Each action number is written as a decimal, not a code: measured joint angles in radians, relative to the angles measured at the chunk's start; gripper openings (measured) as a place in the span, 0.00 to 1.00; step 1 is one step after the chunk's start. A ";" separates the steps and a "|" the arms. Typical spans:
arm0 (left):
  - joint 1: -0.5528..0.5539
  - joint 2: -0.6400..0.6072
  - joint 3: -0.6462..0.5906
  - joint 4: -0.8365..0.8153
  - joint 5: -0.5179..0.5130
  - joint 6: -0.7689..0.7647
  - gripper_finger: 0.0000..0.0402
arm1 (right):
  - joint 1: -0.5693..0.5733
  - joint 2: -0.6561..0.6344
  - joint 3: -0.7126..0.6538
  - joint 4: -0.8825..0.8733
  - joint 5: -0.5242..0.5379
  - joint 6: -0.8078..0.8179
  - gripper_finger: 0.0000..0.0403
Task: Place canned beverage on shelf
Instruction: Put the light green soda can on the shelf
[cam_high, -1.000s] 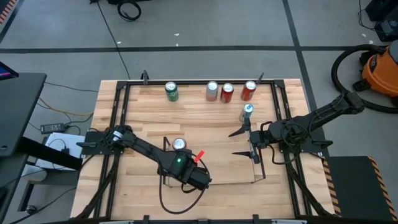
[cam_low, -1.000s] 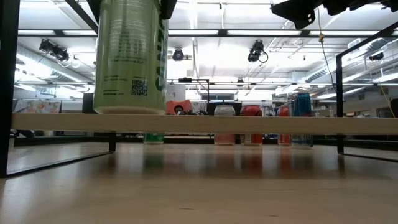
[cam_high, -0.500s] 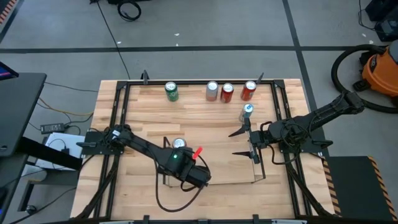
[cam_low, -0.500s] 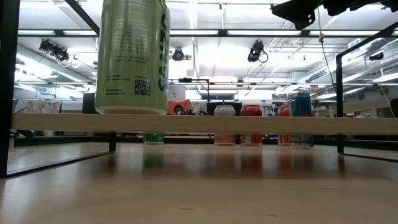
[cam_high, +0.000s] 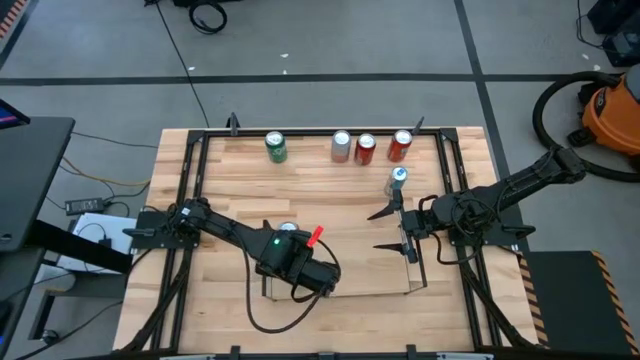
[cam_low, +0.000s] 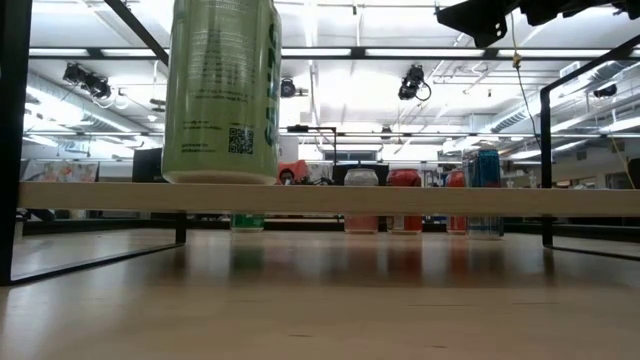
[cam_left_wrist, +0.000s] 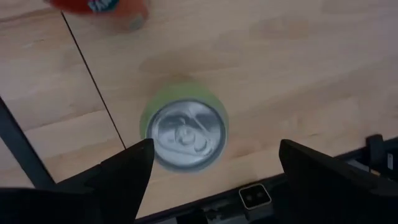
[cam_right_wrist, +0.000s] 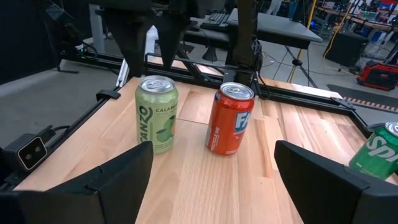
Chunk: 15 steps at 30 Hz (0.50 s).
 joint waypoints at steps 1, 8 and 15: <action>0.004 0.000 0.000 0.000 0.000 0.010 0.88 | 0.000 0.000 0.000 0.000 0.000 0.000 0.86; 0.022 -0.004 0.000 0.000 -0.041 0.090 0.88 | 0.000 0.000 0.000 -0.001 0.000 -0.001 0.86; 0.041 -0.008 0.000 0.010 -0.205 0.350 0.88 | 0.000 0.000 0.000 -0.001 0.000 -0.003 0.86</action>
